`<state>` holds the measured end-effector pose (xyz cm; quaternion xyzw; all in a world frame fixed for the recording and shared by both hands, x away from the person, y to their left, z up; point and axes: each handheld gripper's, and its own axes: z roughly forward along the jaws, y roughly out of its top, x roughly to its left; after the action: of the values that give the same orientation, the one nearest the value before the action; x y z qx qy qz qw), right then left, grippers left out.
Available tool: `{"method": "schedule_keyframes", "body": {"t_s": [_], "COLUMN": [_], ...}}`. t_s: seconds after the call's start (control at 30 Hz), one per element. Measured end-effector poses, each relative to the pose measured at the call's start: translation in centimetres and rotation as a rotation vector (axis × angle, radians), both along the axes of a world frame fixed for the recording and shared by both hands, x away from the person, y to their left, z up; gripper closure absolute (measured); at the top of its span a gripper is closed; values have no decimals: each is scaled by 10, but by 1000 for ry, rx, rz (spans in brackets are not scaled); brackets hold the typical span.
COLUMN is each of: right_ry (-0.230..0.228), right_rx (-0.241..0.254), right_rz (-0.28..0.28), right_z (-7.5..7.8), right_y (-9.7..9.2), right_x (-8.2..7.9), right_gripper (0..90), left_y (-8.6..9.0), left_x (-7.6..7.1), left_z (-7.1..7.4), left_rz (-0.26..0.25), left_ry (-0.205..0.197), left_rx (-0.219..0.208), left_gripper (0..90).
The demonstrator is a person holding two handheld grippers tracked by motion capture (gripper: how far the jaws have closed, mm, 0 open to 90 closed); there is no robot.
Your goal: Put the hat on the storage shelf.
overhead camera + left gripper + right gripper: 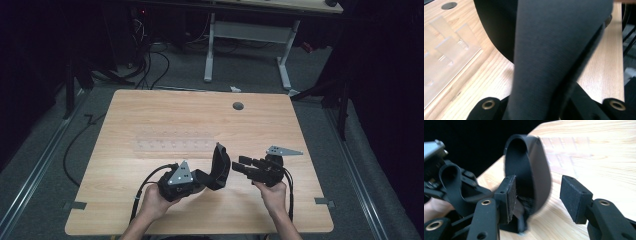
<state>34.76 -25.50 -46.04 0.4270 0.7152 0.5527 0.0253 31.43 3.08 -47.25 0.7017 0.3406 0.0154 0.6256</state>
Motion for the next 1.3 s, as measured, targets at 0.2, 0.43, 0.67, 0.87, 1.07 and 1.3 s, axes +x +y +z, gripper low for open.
{"method": "schedule_keyframes", "body": {"t_s": [0.2, 0.43, 0.67, 0.87, 1.07, 1.3], "right_ry": [8, 45, 38, 25, 3, 7], "right_rx": [-152, -355, -473, -552, -562, -560], "right_rz": [-83, -199, -302, -340, -339, -341], "right_z": [-15, -43, -59, -68, -70, -70], "right_y": [-8, -20, -33, -37, -37, -36], "right_x": [4, 11, 15, 16, 16, 15], "right_gripper": [455, 483, 466, 426, 397, 386], "left_y": [15, 32, 47, 60, 69, 76], "left_x": [5, 7, 10, 14, 18, 23], "left_z": [8, 16, 20, 24, 28, 31], "left_rz": [34, 67, 111, 151, 186, 233], "left_ry": [40, 47, 68, 96, 102, 104], "left_rx": [-80, -138, -167, -206, -235, -238], "left_gripper": [855, 854, 853, 850, 850, 850]}}
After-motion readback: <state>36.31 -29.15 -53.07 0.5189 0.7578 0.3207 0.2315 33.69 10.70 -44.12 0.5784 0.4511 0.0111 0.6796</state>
